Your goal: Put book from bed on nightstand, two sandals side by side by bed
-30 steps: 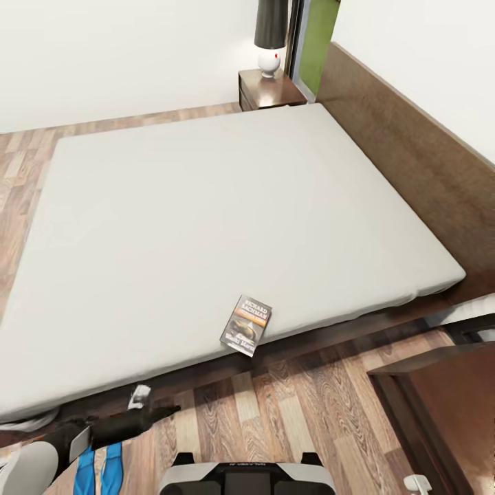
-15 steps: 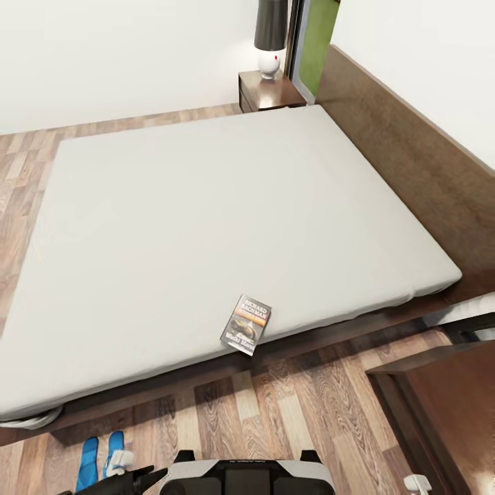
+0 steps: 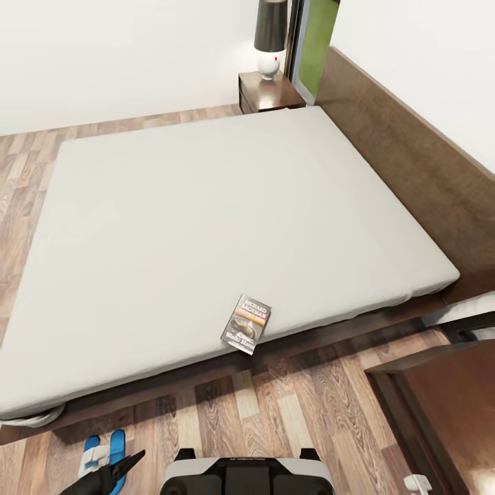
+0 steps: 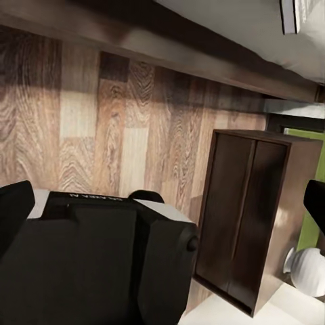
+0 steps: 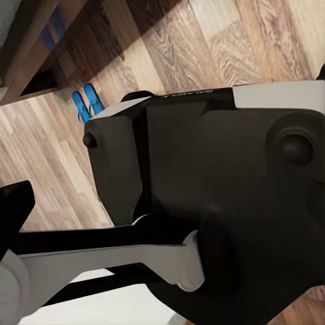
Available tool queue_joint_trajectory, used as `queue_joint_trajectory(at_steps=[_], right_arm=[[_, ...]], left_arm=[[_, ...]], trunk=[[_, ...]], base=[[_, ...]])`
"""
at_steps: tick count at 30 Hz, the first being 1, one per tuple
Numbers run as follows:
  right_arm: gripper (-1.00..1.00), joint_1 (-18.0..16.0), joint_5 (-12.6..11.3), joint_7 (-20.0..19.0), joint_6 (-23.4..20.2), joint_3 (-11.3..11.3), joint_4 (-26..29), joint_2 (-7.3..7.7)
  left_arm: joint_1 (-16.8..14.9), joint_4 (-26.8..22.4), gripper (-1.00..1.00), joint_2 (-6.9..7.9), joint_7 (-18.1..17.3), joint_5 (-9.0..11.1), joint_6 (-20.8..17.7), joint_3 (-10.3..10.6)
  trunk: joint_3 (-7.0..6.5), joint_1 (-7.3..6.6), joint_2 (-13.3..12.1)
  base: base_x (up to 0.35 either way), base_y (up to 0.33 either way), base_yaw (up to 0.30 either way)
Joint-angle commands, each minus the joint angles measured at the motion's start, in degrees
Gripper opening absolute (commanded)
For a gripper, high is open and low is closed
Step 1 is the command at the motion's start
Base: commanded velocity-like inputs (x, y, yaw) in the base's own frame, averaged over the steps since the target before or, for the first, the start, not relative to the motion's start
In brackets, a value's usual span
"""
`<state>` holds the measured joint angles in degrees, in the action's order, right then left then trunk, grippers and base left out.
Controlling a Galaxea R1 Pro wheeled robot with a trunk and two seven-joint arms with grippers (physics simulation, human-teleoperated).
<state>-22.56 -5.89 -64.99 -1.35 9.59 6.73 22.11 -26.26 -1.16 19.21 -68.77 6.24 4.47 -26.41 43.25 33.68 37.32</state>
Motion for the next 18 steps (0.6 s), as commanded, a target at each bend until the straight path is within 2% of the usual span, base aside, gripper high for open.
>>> queue_joint_trajectory(at_steps=[1, 18], right_arm=[[1.0, -0.02, -0.35, -0.2, -0.15, -0.12, -0.05, 0.01], [1.0, -0.02, -0.35, -0.38, -0.15, -0.12, -0.05, 0.04]], left_arm=[[-0.03, 0.06, 1.0, 0.03, -0.03, 0.56, 0.46, 0.49], [-0.02, 0.02, 1.0, 0.04, 0.57, 0.6, 0.54, 0.57]], trunk=[[-0.14, -0.21, -0.37], [-3.2, -3.94, -7.19]], base=[[0.0, 0.0, 0.0], [0.0, 0.0, 0.0]])
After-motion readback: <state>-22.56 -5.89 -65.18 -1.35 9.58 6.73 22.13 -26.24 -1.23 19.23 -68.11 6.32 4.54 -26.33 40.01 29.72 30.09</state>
